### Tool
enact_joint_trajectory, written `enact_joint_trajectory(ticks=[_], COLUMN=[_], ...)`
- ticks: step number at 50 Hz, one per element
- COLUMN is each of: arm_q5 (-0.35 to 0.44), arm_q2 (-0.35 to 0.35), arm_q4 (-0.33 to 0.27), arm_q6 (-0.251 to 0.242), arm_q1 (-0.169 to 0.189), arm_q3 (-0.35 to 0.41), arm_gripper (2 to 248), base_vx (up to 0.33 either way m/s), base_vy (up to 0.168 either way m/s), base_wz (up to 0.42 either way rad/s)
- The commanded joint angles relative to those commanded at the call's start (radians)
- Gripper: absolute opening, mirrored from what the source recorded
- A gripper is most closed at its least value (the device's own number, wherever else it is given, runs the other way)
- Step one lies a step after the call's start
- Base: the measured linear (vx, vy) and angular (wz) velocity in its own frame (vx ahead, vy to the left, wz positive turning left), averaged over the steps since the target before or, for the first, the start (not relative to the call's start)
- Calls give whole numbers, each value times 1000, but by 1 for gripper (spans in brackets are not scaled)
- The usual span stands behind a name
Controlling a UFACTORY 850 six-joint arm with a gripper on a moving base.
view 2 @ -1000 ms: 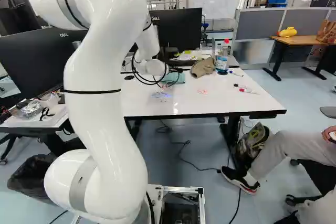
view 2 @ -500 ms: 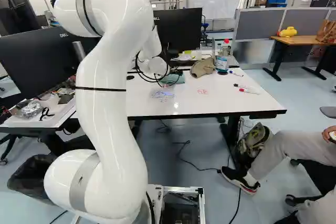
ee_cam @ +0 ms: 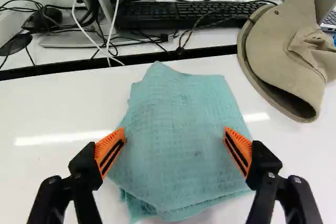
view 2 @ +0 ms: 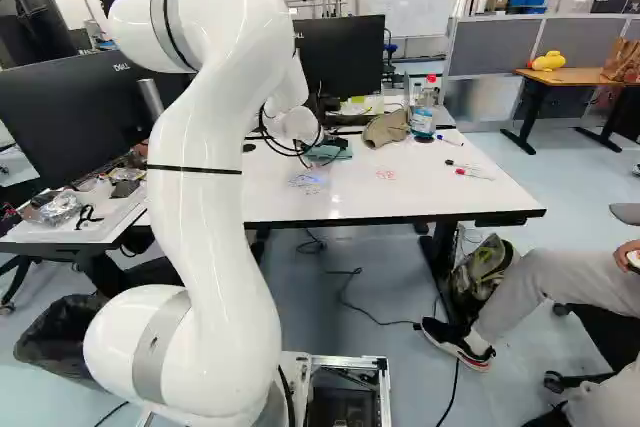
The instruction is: Clean the table with the green towel
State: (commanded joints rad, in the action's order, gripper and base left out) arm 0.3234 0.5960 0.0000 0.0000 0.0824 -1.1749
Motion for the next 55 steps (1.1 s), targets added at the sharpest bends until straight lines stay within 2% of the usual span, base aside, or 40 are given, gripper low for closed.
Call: enact_joint_trajectory(ticks=[7,8,12,13,17,18,22,23,28,29,33,34,55], arm_q5=[0,0,0,0,0,0,0,0,0,0,0,0,0], arm_q2=[0,0,0,0,0,0,0,0,0,0,0,0,-27], arm_q4=[0,0,0,0,0,0,0,0,0,0,0,0,0], arm_q6=[0,0,0,0,0,0,0,0,0,0,0,0,0], arm_q1=[0,0,0,0,0,0,0,0,0,0,0,0,0], arm_q3=[0,0,0,0,0,0,0,0,0,0,0,0,8], arm_gripper=[247,216,216,178,178,141,141,105,105,69,69,51,50], base_vx=[0,0,0,0,0,0,0,0,0,0,0,0,0], base_vy=[0,0,0,0,0,0,0,0,0,0,0,0,0], base_wz=[0,0,0,0,0,0,0,0,0,0,0,0,0])
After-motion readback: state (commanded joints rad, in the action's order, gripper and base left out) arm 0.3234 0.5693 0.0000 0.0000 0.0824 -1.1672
